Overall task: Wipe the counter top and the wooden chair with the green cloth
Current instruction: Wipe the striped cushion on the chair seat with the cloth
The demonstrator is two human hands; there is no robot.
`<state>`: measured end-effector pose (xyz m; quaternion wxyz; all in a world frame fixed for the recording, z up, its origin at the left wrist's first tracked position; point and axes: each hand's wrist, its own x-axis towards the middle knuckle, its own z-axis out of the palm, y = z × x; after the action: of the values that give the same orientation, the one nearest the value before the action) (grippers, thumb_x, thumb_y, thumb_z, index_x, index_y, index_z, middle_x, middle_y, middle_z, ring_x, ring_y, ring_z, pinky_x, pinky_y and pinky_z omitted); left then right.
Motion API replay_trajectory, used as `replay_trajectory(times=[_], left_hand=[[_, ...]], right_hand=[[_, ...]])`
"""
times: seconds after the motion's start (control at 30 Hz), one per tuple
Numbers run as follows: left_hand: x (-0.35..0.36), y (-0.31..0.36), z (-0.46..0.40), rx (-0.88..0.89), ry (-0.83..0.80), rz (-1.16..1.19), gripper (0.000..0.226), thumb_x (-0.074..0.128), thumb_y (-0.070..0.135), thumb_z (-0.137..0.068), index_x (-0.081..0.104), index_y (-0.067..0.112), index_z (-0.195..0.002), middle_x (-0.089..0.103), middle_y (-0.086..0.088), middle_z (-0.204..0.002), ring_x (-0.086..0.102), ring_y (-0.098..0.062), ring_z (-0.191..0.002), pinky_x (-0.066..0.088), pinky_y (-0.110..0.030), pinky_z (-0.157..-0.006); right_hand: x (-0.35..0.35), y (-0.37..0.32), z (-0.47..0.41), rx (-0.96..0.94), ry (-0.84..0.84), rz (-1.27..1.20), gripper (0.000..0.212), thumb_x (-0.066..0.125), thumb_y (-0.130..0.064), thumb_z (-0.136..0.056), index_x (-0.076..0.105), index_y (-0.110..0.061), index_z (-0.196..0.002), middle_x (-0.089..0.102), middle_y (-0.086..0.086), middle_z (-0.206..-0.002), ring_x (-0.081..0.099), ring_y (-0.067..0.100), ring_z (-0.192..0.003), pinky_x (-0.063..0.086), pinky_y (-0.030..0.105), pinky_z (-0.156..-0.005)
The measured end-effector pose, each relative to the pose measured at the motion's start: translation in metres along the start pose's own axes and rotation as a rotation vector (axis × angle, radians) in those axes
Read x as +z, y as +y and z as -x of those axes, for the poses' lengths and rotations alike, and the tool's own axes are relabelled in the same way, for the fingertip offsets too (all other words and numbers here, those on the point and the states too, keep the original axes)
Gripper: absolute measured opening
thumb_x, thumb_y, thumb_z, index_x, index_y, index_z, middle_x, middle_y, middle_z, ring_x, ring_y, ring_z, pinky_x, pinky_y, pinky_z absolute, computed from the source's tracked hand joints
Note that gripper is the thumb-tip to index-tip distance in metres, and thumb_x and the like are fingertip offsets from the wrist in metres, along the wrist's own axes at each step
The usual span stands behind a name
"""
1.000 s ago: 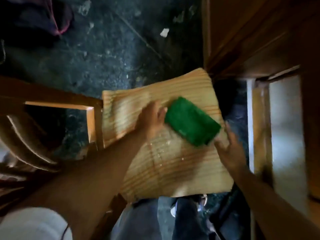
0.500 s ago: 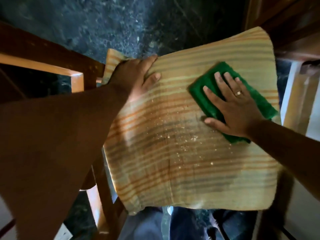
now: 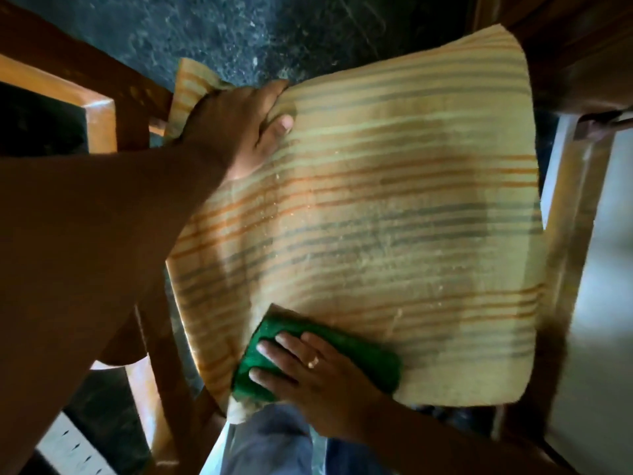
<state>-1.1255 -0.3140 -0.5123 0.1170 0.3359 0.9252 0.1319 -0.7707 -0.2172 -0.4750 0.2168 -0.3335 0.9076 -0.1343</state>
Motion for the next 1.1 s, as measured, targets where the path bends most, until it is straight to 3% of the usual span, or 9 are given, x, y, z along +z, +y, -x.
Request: replay_trajectory(times=[0.1,0.23,0.37,0.53,0.67,0.77,0.9,1.0,1.1], left_hand=[[0.001,0.002,0.0,-0.006,-0.002,-0.001,0.061,0.028,0.056,-0.097,0.032,0.024,-0.149,0.063,-0.023,-0.122,0.061,-0.045,-0.105,0.051,-0.052,-0.086],[0.001,0.002,-0.003,-0.011,0.001,0.003,0.062,0.028,0.057,-0.097,0.031,0.023,-0.149,0.063,-0.024,-0.117,0.062,-0.045,-0.101,0.052,-0.051,-0.083],[0.004,0.0,-0.003,0.007,0.008,0.008,0.063,0.027,0.056,-0.097,0.031,0.022,-0.15,0.063,-0.025,-0.117,0.062,-0.045,-0.1,0.052,-0.051,-0.082],[0.007,-0.001,-0.003,0.025,0.012,0.015,0.063,0.027,0.055,-0.097,0.029,0.023,-0.151,0.064,-0.025,-0.115,0.062,-0.046,-0.097,0.052,-0.052,-0.081],[0.01,-0.002,-0.001,0.013,0.047,0.024,0.061,0.027,0.056,-0.098,0.032,0.023,-0.149,0.064,-0.023,-0.113,0.062,-0.045,-0.097,0.053,-0.051,-0.081],[0.013,-0.001,-0.004,-0.007,0.084,0.021,0.059,0.031,0.053,-0.098,0.035,0.021,-0.148,0.064,-0.025,-0.112,0.061,-0.046,-0.096,0.051,-0.049,-0.08],[0.013,-0.002,-0.005,-0.008,0.107,0.007,0.057,0.032,0.051,-0.099,0.036,0.021,-0.148,0.064,-0.024,-0.112,0.061,-0.046,-0.097,0.05,-0.048,-0.079],[0.013,0.0,-0.006,0.008,0.121,0.021,0.054,0.033,0.047,-0.1,0.039,0.02,-0.147,0.065,-0.024,-0.112,0.062,-0.046,-0.096,0.05,-0.047,-0.077],[0.01,0.001,-0.006,0.007,0.116,0.038,0.053,0.032,0.046,-0.1,0.041,0.021,-0.146,0.066,-0.024,-0.112,0.064,-0.045,-0.096,0.051,-0.047,-0.075]], right_hand=[[-0.04,0.106,-0.006,0.068,0.095,0.169,0.057,0.035,-0.028,-0.091,0.039,-0.023,-0.147,0.041,0.015,-0.154,0.037,0.039,-0.137,0.03,0.054,-0.11],[-0.121,0.285,-0.005,0.693,0.236,0.356,0.06,0.032,-0.038,-0.097,0.022,-0.02,-0.154,0.022,0.024,-0.161,0.025,0.047,-0.144,0.025,0.06,-0.112],[-0.106,0.255,-0.017,0.923,0.422,0.242,0.06,0.032,-0.039,-0.1,0.022,-0.021,-0.156,0.017,0.023,-0.163,0.017,0.045,-0.148,0.018,0.059,-0.118],[-0.006,0.041,0.018,0.225,0.123,0.089,0.053,0.05,-0.036,-0.09,0.049,-0.032,-0.143,0.038,0.01,-0.156,0.031,0.036,-0.141,0.029,0.053,-0.114],[-0.027,0.096,0.046,-0.185,0.0,0.148,0.052,0.051,-0.037,-0.093,0.045,-0.036,-0.145,0.041,0.001,-0.157,0.034,0.025,-0.142,0.019,0.047,-0.119],[-0.082,0.219,0.039,0.148,0.051,0.302,0.061,0.038,-0.047,-0.094,0.03,-0.024,-0.15,0.03,0.017,-0.156,0.03,0.043,-0.139,0.032,0.061,-0.107],[-0.142,0.313,-0.017,0.622,0.262,0.292,0.067,0.028,-0.05,-0.097,0.023,-0.02,-0.156,0.019,0.023,-0.163,0.019,0.046,-0.147,0.018,0.06,-0.116],[-0.136,0.269,-0.08,0.786,0.385,0.195,0.066,0.027,-0.045,-0.098,0.021,-0.016,-0.157,0.016,0.023,-0.164,0.013,0.044,-0.15,0.01,0.056,-0.119],[-0.075,0.139,-0.092,0.504,0.37,0.063,0.063,0.045,-0.036,-0.094,0.037,-0.013,-0.152,0.029,0.023,-0.159,0.025,0.044,-0.147,0.018,0.058,-0.118]])
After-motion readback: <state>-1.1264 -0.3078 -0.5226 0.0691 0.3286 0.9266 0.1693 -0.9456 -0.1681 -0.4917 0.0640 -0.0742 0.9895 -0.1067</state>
